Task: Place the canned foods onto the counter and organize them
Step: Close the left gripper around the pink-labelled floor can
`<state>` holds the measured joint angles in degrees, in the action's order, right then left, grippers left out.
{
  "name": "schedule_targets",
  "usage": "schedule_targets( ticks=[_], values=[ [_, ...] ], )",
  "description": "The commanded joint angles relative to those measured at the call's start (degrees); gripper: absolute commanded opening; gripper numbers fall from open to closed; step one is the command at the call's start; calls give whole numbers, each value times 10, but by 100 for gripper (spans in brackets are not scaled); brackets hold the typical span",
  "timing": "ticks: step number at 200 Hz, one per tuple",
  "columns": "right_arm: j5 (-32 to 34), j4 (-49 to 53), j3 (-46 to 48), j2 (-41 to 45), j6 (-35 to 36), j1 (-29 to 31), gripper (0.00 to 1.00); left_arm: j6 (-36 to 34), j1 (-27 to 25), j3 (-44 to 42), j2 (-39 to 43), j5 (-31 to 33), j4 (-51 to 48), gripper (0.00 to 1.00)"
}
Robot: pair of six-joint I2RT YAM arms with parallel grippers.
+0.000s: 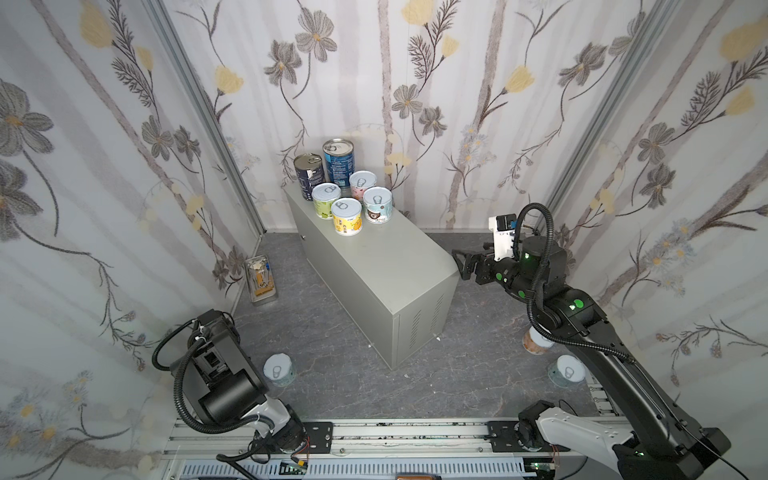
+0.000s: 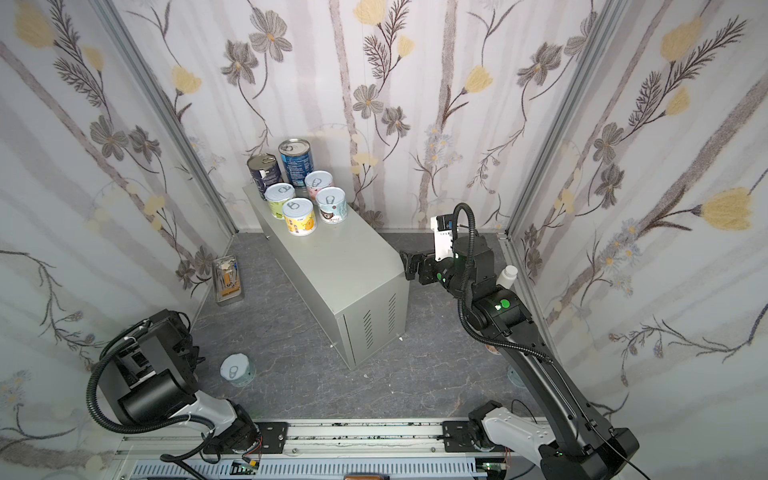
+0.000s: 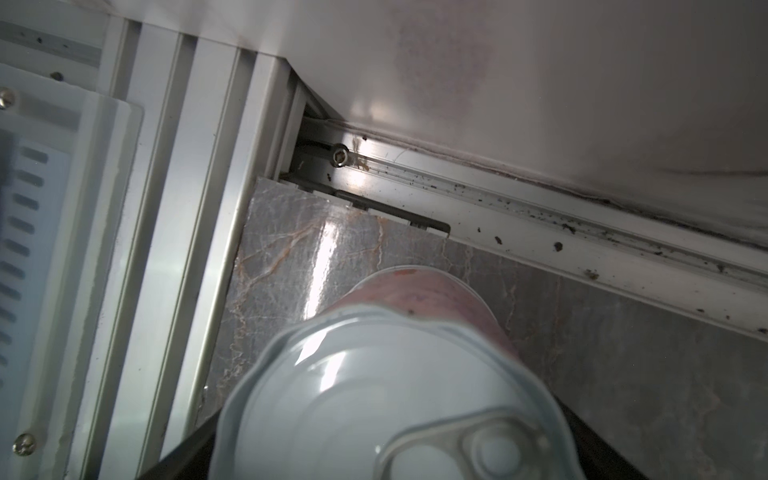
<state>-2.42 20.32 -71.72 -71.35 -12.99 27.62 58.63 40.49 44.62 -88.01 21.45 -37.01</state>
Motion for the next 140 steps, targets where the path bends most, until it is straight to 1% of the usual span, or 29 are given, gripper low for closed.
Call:
schedule_targets(
  ticks=[1, 18, 54, 84, 120, 140],
  values=[
    [0, -15, -3, 1, 1, 0, 100, -9, 5, 0, -8, -8, 13, 90],
    [-2, -14, -6, 0, 1, 0, 100, -12, 6, -2, -6, -12, 18, 84],
    [0, -12, -7, 1, 2, 0, 100, -22, 6, -10, 2, -25, 29, 78],
    [-2, -13, -8, 0, 2, 0, 100, -28, 3, -18, 21, -23, 35, 68],
    [-6, -11, -15, -9, 2, 1, 100, -31, -7, -19, 38, -18, 35, 67],
    [-7, -11, -18, -11, 2, 1, 100, -34, -27, -19, 54, -8, 35, 65]
  ],
)
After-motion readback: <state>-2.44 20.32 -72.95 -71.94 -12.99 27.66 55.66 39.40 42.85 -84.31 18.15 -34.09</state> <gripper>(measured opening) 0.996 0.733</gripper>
